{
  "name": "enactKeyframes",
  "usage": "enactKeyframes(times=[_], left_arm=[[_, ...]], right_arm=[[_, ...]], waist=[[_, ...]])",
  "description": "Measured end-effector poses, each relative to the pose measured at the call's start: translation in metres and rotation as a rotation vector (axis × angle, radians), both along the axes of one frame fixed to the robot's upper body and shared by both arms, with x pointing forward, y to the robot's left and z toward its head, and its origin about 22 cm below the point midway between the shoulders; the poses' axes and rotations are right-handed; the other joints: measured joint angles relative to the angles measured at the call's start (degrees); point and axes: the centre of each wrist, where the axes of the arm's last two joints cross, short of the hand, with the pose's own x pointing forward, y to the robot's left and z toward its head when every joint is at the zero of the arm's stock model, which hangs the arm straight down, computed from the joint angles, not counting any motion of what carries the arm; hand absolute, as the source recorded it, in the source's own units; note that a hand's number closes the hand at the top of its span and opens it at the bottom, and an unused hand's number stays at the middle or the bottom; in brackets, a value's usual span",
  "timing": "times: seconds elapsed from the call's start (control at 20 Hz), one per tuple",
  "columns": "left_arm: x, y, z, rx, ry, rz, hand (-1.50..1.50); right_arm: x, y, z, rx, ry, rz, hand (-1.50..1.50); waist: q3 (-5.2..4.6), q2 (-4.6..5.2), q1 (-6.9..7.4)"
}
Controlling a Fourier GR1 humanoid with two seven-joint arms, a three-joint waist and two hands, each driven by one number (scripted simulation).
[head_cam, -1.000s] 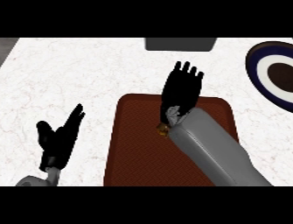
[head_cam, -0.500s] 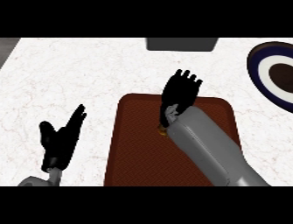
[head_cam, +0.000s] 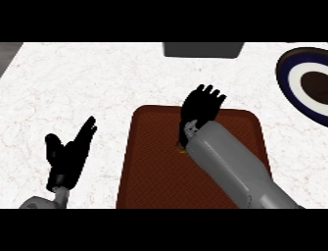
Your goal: Pick the sweet potato from the tray and place it in the plate
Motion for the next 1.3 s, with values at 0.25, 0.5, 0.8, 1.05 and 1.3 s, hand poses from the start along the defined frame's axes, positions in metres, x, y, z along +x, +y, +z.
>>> enactKeyframes(times=[0.25, 0.5, 0.8, 1.05, 1.3], left_arm=[[0.001, 0.001, 0.000, 0.000, -0.001, -0.001, 0.00], [0.000, 0.002, 0.002, -0.010, 0.010, 0.001, 0.00], [-0.001, 0.004, 0.001, -0.006, 0.012, 0.002, 0.00], [0.000, 0.007, 0.001, -0.014, 0.013, 0.002, 0.00], [-0.001, 0.004, -0.002, -0.012, 0.003, 0.004, 0.00]], right_arm=[[0.005, -0.002, -0.006, -0.023, 0.016, -0.020, -1.50], [0.007, -0.005, -0.011, -0.009, 0.040, -0.038, -1.50], [0.005, -0.011, -0.025, 0.009, 0.106, -0.048, 1.50], [0.006, -0.009, -0.029, -0.018, 0.140, -0.004, 1.50], [0.004, -0.006, -0.032, -0.063, 0.142, 0.034, 1.50]], waist=[[-0.03, -0.13, 0.00], [-0.05, -0.25, -0.13], [-0.09, -0.48, -0.35], [-0.11, -0.51, -0.30], [-0.07, -0.61, -0.43]])
